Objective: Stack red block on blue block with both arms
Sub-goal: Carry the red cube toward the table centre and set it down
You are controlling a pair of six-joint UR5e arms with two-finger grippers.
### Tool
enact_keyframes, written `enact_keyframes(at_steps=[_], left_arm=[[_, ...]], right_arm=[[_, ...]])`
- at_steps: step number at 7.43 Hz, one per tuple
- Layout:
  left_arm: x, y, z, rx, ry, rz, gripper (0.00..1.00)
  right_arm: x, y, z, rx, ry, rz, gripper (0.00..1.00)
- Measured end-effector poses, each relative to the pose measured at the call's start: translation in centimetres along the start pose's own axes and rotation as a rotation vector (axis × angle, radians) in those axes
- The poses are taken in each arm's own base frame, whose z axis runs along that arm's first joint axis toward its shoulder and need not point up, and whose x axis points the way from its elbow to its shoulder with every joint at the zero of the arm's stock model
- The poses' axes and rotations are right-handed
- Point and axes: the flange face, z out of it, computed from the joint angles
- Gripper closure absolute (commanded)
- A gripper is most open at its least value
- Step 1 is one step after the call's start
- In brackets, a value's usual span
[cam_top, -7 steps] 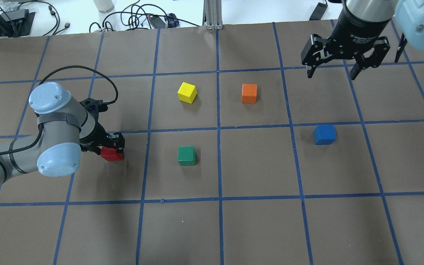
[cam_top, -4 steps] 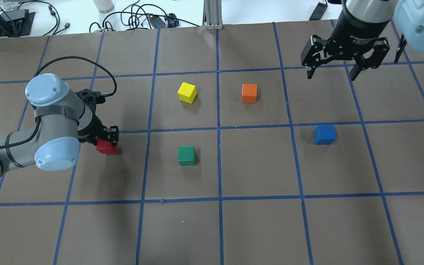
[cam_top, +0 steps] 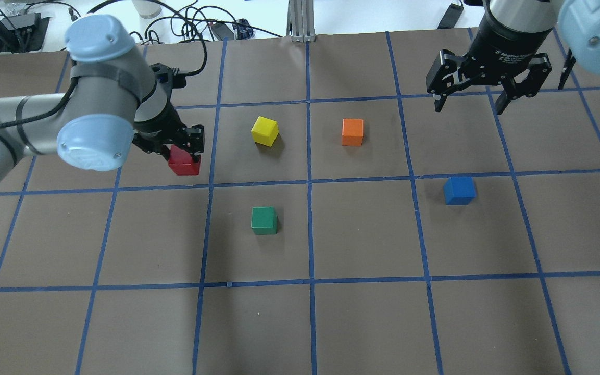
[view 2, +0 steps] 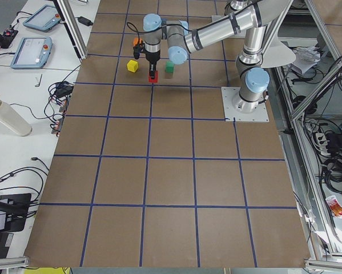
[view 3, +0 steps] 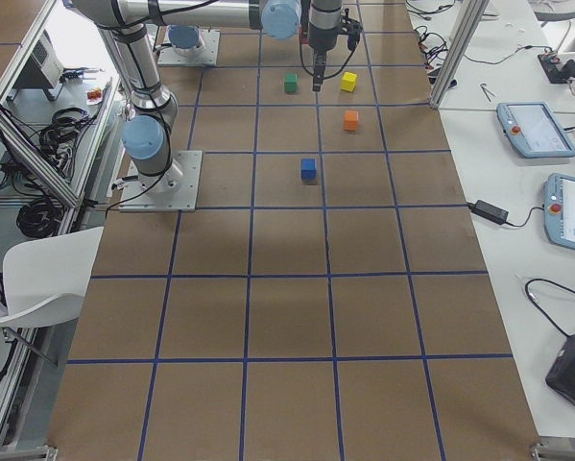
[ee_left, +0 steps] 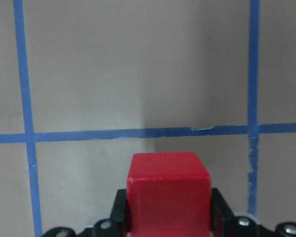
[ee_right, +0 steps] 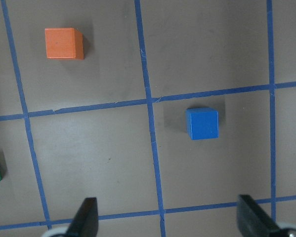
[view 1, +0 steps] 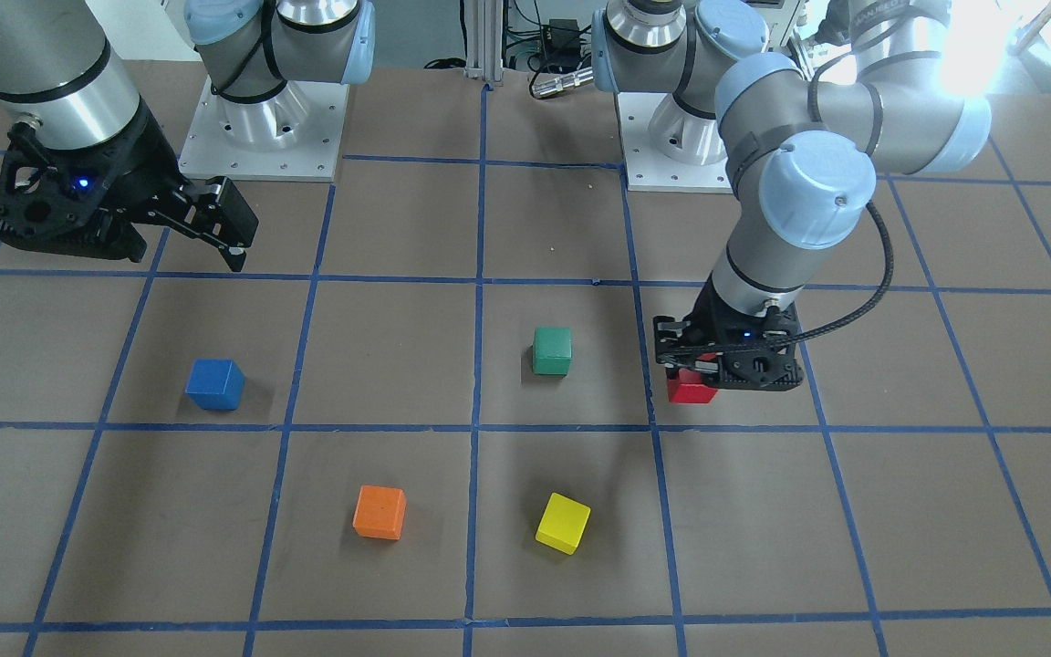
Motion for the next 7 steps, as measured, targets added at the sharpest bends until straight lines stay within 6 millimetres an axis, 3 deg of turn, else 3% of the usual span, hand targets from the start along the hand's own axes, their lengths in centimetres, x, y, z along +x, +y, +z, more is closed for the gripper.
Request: enact_keyframes(at_steps=[1,3,5,6,7], left_arm=[[4.9,-0.3,0.0,-0.004,0.036,-0.007,1.0],[13.7,0.3,3.1,0.005,0.069,-0.006,1.0],[18.7,1.5,7.0,-0.026,0.058,0.007,0.83],[19.9,1.8,8.6,-0.034,0.051,0.015,0.63],[20.6,2.0,9.9,-0.047,0.044,0.026,0.11]], right_arm=[[0.0,0.0,0.0,0.0,-0.001,0.0,0.0],[0.0,0.1,0.0,0.001,-0.001,0.0,0.0],[-0.1,0.1,-0.1,0.001,-0.002,-0.001,0.0],[-0.1,0.1,-0.1,0.002,-0.002,-0.001,0.0],[-0.1,0.1,-0.1,0.002,-0.003,-0.002,0.0]])
